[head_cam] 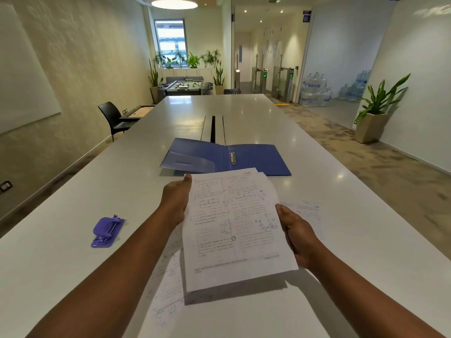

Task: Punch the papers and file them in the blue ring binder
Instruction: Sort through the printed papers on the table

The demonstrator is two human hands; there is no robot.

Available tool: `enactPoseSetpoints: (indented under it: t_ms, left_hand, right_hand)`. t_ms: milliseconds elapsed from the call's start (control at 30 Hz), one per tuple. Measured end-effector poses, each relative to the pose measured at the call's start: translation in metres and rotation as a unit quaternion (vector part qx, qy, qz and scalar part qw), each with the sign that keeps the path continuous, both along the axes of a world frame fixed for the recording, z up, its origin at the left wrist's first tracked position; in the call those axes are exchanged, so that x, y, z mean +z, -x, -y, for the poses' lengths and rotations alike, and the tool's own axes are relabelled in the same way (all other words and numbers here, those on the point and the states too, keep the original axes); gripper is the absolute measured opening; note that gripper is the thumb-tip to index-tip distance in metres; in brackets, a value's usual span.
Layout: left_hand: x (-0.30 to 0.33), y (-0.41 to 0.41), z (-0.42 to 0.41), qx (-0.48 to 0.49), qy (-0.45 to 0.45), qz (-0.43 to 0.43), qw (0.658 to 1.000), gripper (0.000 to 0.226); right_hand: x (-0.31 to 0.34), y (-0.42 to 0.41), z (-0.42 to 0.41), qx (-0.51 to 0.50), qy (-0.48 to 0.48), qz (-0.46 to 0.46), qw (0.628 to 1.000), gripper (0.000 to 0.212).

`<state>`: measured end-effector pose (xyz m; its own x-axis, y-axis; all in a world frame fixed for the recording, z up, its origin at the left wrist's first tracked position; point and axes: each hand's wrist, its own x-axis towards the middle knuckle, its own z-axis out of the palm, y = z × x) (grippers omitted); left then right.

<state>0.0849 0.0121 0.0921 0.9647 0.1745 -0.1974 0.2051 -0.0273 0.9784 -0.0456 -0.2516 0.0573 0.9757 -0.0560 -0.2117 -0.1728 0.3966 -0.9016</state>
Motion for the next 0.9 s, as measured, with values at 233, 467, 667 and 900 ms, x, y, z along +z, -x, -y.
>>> enactPoseSetpoints:
  t_ms: [233, 467, 667, 900]
  left_hand:
    - [-0.004, 0.002, -0.003, -0.039, 0.07, 0.001, 0.997, 0.033]
    - [0.011, 0.01, 0.003, -0.068, 0.096, 0.089, 0.989, 0.024]
    - [0.047, 0.024, 0.01, -0.151, 0.079, 0.209, 0.963, 0.013]
    - [0.033, 0.031, 0.009, -0.216, 0.117, 0.17, 0.954, 0.049]
  right_hand:
    - [-0.005, -0.004, 0.002, 0.048, -0.05, -0.014, 0.998, 0.052]
    - [0.004, -0.012, -0.001, -0.01, 0.149, 0.068, 0.986, 0.018]
    - [0.019, -0.019, 0.003, -0.058, 0.191, 0.099, 0.975, 0.016]
    - [0.021, -0.015, 0.001, -0.08, 0.132, 0.135, 0.979, 0.021]
